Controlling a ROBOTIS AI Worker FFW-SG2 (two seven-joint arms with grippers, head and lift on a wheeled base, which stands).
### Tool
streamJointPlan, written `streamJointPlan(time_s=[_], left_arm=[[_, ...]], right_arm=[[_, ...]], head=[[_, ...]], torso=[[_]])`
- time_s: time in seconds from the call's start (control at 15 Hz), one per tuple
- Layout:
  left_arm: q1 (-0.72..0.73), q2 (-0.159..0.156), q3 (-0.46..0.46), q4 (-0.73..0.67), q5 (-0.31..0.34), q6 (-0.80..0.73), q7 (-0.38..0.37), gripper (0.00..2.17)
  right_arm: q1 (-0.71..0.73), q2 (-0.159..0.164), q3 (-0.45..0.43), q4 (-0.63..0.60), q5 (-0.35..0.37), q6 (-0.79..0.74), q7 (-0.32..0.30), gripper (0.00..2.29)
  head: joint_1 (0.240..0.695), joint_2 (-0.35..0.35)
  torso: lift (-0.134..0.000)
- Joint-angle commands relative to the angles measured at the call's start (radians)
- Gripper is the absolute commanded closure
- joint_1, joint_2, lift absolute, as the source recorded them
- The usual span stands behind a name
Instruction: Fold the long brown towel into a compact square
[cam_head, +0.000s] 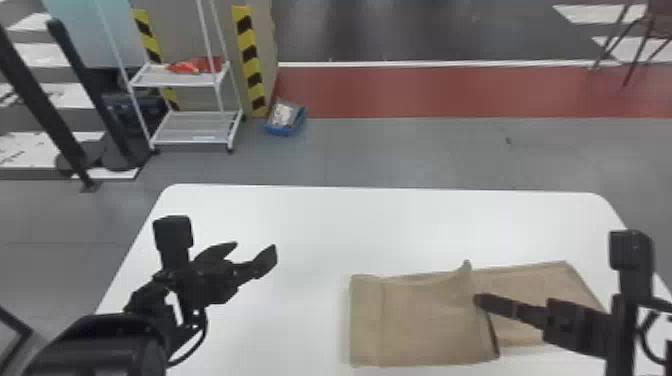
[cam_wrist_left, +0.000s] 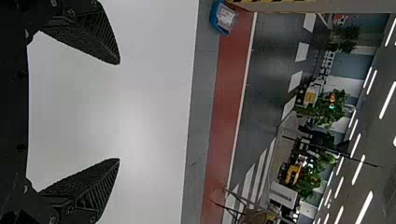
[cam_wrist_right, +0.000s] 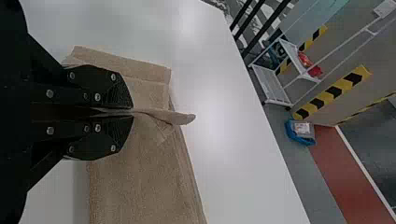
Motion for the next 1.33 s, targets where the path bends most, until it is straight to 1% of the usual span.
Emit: streamJointPlan(time_s=[0.0, 0.13, 0.2, 0.27, 0.33, 0.4, 0.47, 0.53, 0.6, 0.73, 1.0, 1.07, 1.13, 1.27], left_arm=[[0.0, -0.004, -0.006, 0.0, -0.01, 0.0, 0.003, 0.16], [0.0, -0.006, -0.009, 0.0, -0.013, 0.0, 0.005, 0.16], [0.0, -0.007, -0.009, 0.0, -0.016, 0.0, 0.006, 0.16], [-0.002, -0.007, -0.012, 0.002, -0.02, 0.0, 0.006, 0.16], [-0.004, -0.007, -0.013, 0.002, -0.021, 0.0, 0.008, 0.16], [-0.007, -0.009, -0.016, 0.003, -0.026, 0.0, 0.008, 0.16], [-0.008, -0.011, -0.023, 0.003, -0.029, 0.0, 0.009, 0.16], [-0.008, -0.011, -0.024, 0.002, -0.029, 0.0, 0.009, 0.16], [-0.007, -0.012, -0.023, 0.002, -0.029, 0.0, 0.009, 0.16], [0.003, -0.011, -0.021, 0.0, -0.026, 0.022, 0.011, 0.16], [0.004, -0.011, -0.021, 0.0, -0.027, 0.022, 0.011, 0.16], [0.004, -0.012, -0.023, 0.0, -0.027, 0.025, 0.011, 0.16], [0.004, -0.012, -0.024, 0.0, -0.04, 0.025, 0.011, 0.16], [0.003, -0.014, -0.026, 0.002, -0.046, 0.025, 0.011, 0.16]], right_arm=[[0.001, 0.002, -0.076, -0.045, -0.002, 0.06, 0.032, 1.03], [0.001, 0.002, -0.136, -0.09, -0.004, 0.091, 0.072, 1.03], [-0.007, 0.002, -0.164, -0.091, -0.004, 0.097, 0.087, 1.03], [-0.025, -0.011, -0.193, -0.088, -0.007, 0.112, 0.096, 1.03], [-0.04, -0.046, -0.205, -0.062, -0.007, 0.112, 0.096, 1.03], [-0.063, -0.081, -0.207, -0.015, -0.008, 0.106, 0.101, 1.03], [-0.092, -0.104, -0.211, 0.037, -0.008, 0.075, 0.122, 1.03], [-0.115, -0.114, -0.214, 0.067, -0.004, 0.048, 0.139, 1.03], [-0.128, -0.121, -0.217, 0.079, 0.009, 0.032, 0.142, 1.03], [-0.129, -0.152, -0.23, 0.114, 0.016, 0.017, 0.151, 1.03], [-0.097, -0.155, -0.272, 0.122, 0.013, 0.002, 0.181, 1.03], [-0.088, -0.155, -0.288, 0.128, 0.015, -0.032, 0.181, 1.03], [-0.088, -0.157, -0.302, 0.137, 0.015, -0.032, 0.193, 1.03], [-0.091, -0.166, -0.317, 0.139, 0.01, -0.038, 0.201, 1.03]], head=[[0.695, 0.021], [0.695, -0.001], [0.695, -0.012], [0.695, -0.023], [0.695, -0.034], [0.695, -0.062], [0.695, -0.076], [0.695, -0.089], [0.695, -0.109], [0.695, -0.126], [0.695, -0.158], [0.695, -0.162], [0.695, -0.167], [0.695, -0.183]], torso=[[0.0], [0.0], [0.0], [0.0], [0.0], [0.0], [0.0], [0.0], [0.0], [0.0], [0.0], [0.0], [0.0], [0.0]])
